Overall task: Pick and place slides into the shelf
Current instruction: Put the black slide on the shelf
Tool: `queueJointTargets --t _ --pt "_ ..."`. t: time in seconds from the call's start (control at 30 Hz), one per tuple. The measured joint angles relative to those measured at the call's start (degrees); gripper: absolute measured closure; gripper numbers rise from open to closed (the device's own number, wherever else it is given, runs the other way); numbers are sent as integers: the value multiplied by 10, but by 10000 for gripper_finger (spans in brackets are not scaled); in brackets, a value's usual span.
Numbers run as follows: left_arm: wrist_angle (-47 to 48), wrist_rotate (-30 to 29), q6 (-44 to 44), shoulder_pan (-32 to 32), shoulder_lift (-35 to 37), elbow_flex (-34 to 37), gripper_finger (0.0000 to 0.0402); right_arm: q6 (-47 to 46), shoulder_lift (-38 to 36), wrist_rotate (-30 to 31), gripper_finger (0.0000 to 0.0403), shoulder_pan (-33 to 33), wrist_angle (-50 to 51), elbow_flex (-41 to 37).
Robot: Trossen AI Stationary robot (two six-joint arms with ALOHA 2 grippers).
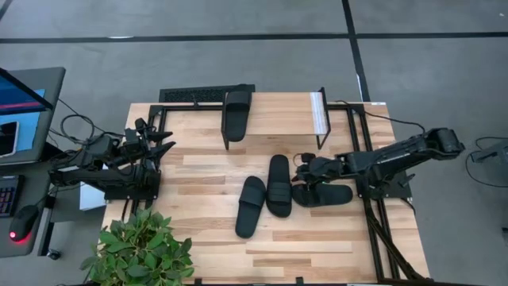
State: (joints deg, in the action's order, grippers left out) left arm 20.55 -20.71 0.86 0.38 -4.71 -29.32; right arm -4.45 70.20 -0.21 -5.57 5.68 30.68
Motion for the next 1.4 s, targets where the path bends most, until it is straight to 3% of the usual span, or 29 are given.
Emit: queueJointTargets --t 0.5,1.03,1.4 --pt "16 0 7 0 0 0 248 21 116 -1 280 2 41 76" --pt "21 -1 12 0 0 0 248 36 123 -11 279 26 75 94" --pt "23 -1 12 0 0 0 248 45 124 -69 280 60 80 93"
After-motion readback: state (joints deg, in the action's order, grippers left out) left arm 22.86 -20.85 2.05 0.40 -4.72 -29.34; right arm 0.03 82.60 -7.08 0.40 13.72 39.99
